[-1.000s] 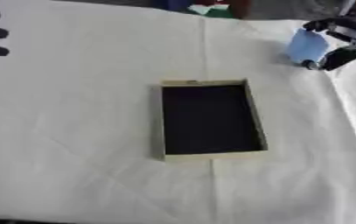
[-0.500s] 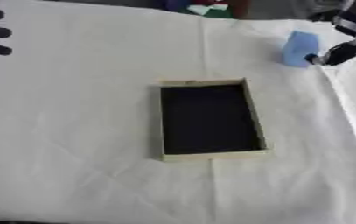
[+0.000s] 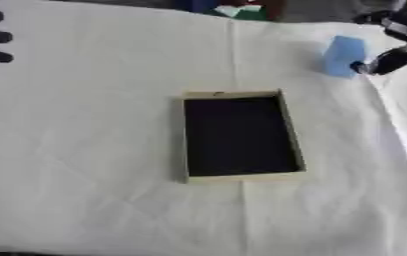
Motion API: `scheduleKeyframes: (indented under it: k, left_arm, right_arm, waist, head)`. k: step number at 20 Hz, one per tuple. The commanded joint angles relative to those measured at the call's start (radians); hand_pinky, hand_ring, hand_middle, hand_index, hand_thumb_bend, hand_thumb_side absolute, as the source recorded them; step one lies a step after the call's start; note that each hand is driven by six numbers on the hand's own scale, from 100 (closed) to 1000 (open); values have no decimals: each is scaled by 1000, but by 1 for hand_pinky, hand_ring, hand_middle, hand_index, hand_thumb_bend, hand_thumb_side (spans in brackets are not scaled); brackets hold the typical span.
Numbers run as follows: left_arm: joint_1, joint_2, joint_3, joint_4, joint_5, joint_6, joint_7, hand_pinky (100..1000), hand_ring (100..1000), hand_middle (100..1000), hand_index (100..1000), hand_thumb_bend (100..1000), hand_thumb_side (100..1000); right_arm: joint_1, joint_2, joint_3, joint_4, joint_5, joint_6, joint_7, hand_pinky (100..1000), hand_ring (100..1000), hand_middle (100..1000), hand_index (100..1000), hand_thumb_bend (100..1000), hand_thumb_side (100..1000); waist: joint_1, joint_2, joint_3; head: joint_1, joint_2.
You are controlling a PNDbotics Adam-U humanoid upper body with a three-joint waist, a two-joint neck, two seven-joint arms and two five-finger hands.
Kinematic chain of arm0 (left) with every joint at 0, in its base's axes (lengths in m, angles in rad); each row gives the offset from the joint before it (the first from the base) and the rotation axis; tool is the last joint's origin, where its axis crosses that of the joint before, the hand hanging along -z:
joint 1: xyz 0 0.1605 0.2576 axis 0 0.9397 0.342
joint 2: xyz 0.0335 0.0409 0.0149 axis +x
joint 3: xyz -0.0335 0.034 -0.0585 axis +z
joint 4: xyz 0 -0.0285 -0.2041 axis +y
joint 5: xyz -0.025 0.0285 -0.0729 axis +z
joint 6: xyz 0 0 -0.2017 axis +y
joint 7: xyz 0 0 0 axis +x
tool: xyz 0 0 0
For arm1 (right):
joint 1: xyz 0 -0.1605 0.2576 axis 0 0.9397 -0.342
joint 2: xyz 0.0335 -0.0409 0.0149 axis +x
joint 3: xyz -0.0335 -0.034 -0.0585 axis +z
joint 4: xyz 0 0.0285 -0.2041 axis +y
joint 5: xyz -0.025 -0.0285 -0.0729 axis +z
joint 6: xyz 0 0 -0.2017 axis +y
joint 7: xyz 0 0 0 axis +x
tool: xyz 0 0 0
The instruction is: Pick up objects on the table and place them in the box.
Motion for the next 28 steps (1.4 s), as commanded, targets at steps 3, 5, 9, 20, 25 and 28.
scheduleKeyframes:
  k: [3, 5, 9, 20, 25, 28]
  left_arm:
    - [-13, 17, 10, -18, 2, -2, -5, 693, 768, 792, 886, 330, 792]
    - [-15, 17, 9, -19, 3, -2, -6, 693, 768, 791, 886, 330, 792]
    - [-18, 18, 9, -21, 3, -1, -8, 694, 768, 791, 886, 331, 792]
    - [-23, 18, 8, -24, 4, 0, -11, 695, 767, 790, 887, 332, 793]
    - [-23, 18, 8, -25, 4, 0, -12, 695, 767, 788, 887, 332, 793]
    - [-24, 18, 8, -25, 4, 0, -12, 696, 767, 786, 887, 333, 793]
  right_arm:
    - [-17, -44, -11, 2, 11, -1, 1, 974, 1000, 917, 1000, 356, 152]
    - [-16, -43, -11, 7, 14, 0, 2, 974, 1000, 917, 1000, 355, 148]
    - [-11, -44, -13, 18, 19, 0, 0, 976, 1000, 913, 1000, 350, 147]
    - [-4, -45, -16, 37, 15, 3, -11, 975, 1000, 897, 997, 327, 142]
    - [-3, -44, -16, 42, 17, 3, -14, 976, 1000, 886, 995, 320, 139]
    - [-1, -44, -16, 43, 20, 4, -16, 976, 998, 870, 989, 303, 129]
  waist:
    - [4, -15, 5]
    - [5, -13, 8]
    - [6, -8, 17]
    - [9, 1, 30]
    - [9, 2, 31]
    - [8, 2, 30]
  head:
    - [0, -3]
    - [0, -6]
    - [0, -11]
    - [2, -14]
    - [3, -12]
    - [5, -13]
